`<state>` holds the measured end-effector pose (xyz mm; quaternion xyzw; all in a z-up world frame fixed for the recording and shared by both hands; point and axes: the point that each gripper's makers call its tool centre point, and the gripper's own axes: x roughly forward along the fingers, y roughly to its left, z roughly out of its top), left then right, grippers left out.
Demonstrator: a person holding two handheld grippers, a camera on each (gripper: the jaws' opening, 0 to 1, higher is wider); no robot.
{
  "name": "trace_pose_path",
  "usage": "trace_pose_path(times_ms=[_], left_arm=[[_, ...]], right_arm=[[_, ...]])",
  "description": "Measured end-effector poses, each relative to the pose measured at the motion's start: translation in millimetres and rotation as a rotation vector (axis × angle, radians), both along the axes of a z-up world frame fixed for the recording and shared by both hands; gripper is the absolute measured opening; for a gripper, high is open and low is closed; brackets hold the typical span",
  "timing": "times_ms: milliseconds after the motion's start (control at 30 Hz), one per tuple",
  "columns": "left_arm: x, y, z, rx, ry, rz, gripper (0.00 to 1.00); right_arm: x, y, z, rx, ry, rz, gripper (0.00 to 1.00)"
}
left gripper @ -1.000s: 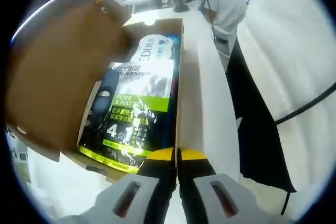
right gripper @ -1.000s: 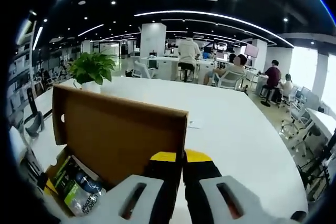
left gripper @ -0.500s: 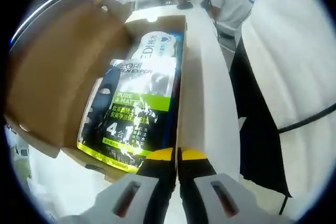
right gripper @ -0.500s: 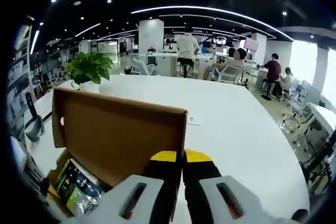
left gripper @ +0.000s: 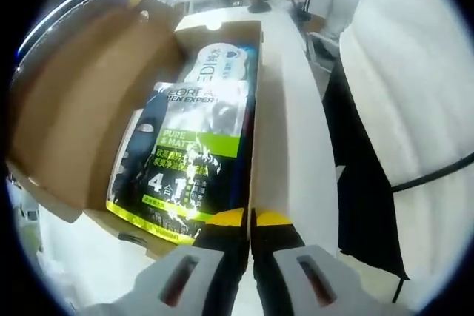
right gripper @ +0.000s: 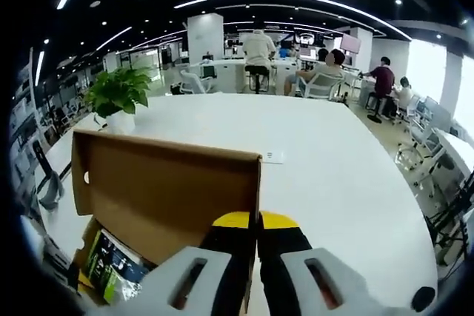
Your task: Operate the shoe box by opening the lid, removing the specified soft item, and placing it in the target area until the item is outside and the box remains undamaged.
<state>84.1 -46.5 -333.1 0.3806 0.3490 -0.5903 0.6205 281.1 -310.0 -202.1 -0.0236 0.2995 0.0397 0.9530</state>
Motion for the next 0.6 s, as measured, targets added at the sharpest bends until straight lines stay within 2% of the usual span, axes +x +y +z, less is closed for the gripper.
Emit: trace_pose_path(times_ms=[167,300,333,367,433,500,600], left_arm=[[-0.7,-1,-4.4,0.015,-0.012,0.006,0.01],[0.1,-3,-6.9,0.025,-0.005,0.014,0.01],[-0.1,-2,-7.2,0.047,0.003,0.029,0.01],[-0.1,-2,-7.3,0.051,0.001,0.029,0.01],[-0.6,-2,-7.3,0.05,-0.016,-0.004,0.01],[0.3,-2,-6.4,0.027,0.009,0.029,0.01],[-0.1,-2,-6.7,0.035,0.0,0.021,0.01]], right_arm=[[6,-1,-5.8,-0.027,0.042,0.041,0.0],[12,-1,-13.3,-0.026,0.155,0.106,0.0],[12,-1,-13.9,-0.022,0.162,0.103,0.0],[16,-2,-18.0,-0.045,0.196,0.129,0.0],[20,-1,-22.9,-0.075,0.216,0.146,0.0],[25,-1,-27.6,-0.085,0.236,0.154,0.0],[28,-3,-32.7,-0.094,0.262,0.168,0.0]])
